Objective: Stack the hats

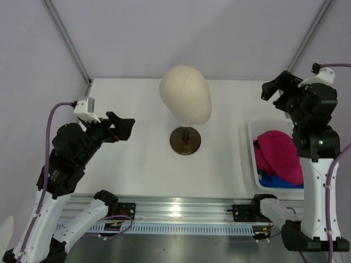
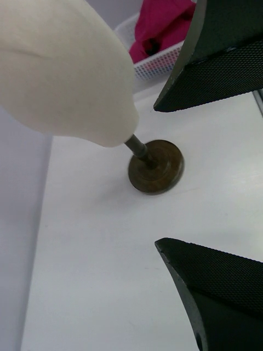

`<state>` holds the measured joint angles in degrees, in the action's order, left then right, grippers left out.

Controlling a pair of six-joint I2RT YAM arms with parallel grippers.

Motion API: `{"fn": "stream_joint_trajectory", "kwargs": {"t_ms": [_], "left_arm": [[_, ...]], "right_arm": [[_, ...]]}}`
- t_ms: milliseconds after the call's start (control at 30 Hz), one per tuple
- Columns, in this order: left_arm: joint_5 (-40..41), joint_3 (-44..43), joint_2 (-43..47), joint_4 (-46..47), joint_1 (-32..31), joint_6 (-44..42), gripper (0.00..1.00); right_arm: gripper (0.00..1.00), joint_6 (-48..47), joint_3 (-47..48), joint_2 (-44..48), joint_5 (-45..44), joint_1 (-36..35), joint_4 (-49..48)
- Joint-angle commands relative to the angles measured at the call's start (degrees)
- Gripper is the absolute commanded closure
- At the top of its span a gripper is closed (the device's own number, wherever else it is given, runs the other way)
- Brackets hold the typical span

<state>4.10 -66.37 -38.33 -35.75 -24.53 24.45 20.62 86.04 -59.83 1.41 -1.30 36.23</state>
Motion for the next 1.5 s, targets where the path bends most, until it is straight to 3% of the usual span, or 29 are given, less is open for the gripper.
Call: {"fn": "stream_joint_trajectory", "kwargs": {"t_ms": [0,200,400,633,733,1200,1333,1400,1467], "left_arm": [[0.74,-0.08,-2.1,-9.78,-0.25,-4.23,0.0],[1.97,1.15,-5.35,-9.96,-0.25,-6.95,0.0],[2.14,4.32,-5.88,-6.18,-0.25,-9.59,0.0],[1.61,6.51,-4.83,-3.72,-0.25,-11.0,0.0],[2.14,7.21,-4.74,-4.07,-0.25,-11.09,0.0],[1.88,8.8,-4.92,-3.19,-0.25,-10.21,0.01],[1.79,8.89,-5.09,-2.92,-0.25,-10.12,0.01],[1.79,8.89,-5.18,-2.84,-0.25,-10.03,0.01],[1.97,8.8,-5.27,-2.66,-0.25,-9.86,0.0]], "right_arm": [[0.01,-2.87,4.56,0.94,-16.76,0.16,19.18],[0.0,4.15,3.09,4.28,-27.49,0.07,31.87],[0.0,7.41,-5.78,5.08,-27.51,0.51,34.96],[0.0,7.07,-18.0,6.48,-26.9,0.77,27.15],[0.01,6.63,-22.39,6.4,-25.85,4.1,23.46],[0.02,-0.67,-25.13,1.04,-23.73,10.35,14.93],[0.11,-1.29,-26.01,0.68,-19.7,11.23,12.91],[0.25,-1.29,-26.36,0.51,-17.16,11.41,12.38],[0.5,-1.29,-26.36,0.42,-15.57,11.58,12.2]]}}
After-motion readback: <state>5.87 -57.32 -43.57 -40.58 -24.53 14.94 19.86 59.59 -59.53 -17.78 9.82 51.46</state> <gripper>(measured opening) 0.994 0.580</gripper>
